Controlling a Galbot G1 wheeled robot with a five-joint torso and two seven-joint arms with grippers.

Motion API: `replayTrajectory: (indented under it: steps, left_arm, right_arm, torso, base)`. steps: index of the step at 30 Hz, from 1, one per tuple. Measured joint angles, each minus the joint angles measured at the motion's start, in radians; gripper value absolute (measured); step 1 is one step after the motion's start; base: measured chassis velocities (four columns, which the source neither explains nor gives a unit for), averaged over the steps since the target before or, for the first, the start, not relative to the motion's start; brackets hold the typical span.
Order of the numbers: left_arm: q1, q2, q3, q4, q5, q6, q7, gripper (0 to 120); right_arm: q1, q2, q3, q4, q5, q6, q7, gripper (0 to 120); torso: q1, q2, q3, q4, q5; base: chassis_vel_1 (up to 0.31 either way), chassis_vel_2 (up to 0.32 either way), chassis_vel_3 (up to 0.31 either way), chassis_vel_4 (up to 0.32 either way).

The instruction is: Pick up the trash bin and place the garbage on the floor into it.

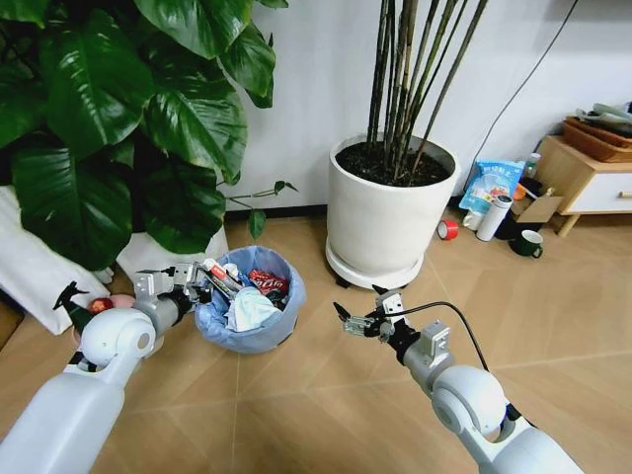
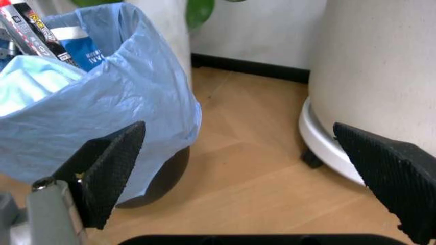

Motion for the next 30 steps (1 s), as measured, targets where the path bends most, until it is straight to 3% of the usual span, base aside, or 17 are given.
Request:
replayTrajectory:
  steps: [5,6,8,9,12,15,23,30]
  left_arm:
    - [0.004,-0.004,-0.001,-0.007,0.0,0.0,-0.003,0]
    - [0.005,-0.007,0.001,-0.013,0.0,-0.001,-0.009,0]
    - [0.006,-0.008,0.002,-0.015,0.0,-0.001,-0.012,0]
    - [0.006,-0.01,0.004,-0.019,0.0,-0.001,-0.015,0]
    - [0.007,-0.011,0.005,-0.023,0.0,0.0,-0.02,0]
    - [0.01,-0.012,0.005,-0.031,-0.001,0.0,-0.027,0]
    - [0.023,-0.024,0.002,-0.042,0.001,0.001,-0.038,0]
    - [0.03,-0.034,-0.004,-0.052,0.005,0.001,-0.043,0]
  right_arm:
    - [-0.014,-0.001,0.008,0.009,-0.005,0.002,0.0,100]
    - [-0.024,-0.002,0.014,0.013,-0.007,0.004,0.0,100]
    - [-0.029,-0.002,0.016,0.015,-0.009,0.005,0.0,100]
    - [-0.037,-0.004,0.024,0.021,-0.012,0.009,-0.001,100]
    - [-0.045,-0.004,0.028,0.023,-0.014,0.011,-0.002,100]
    - [-0.057,-0.005,0.036,0.027,-0.02,0.017,-0.004,100]
    - [-0.072,-0.003,0.044,0.029,-0.026,0.033,-0.014,100]
    - [-0.068,-0.015,0.04,0.031,-0.022,0.032,-0.017,100]
  torso:
    - [0.0,0.0,0.0,0.0001,-0.002]
    - [0.0,0.0,0.0,0.0,0.0006]
    - [0.0,0.0,0.0,0.0,0.0001]
    - [0.0,0.0,0.0,-0.0002,-0.0018]
    - [0.0,0.0,0.0,-0.0001,0.0003]
    - [0.0,0.0,0.0,-0.0002,-0.0012]
    - [0.0,0.0,0.0,-0.0001,0.0001]
    - [0.0,0.0,0.0,0.0,-0.0004]
  base:
    - [0.334,-0.251,-0.345,0.246]
    - [0.397,-0.276,-0.367,0.31]
    - [0.391,-0.276,-0.367,0.314]
    - [0.43,-0.331,-0.41,0.312]
    - [0.417,-0.346,-0.417,0.324]
    - [0.387,-0.339,-0.417,0.328]
    - [0.385,-0.313,-0.381,0.31]
    - [0.192,-0.158,-0.187,0.167]
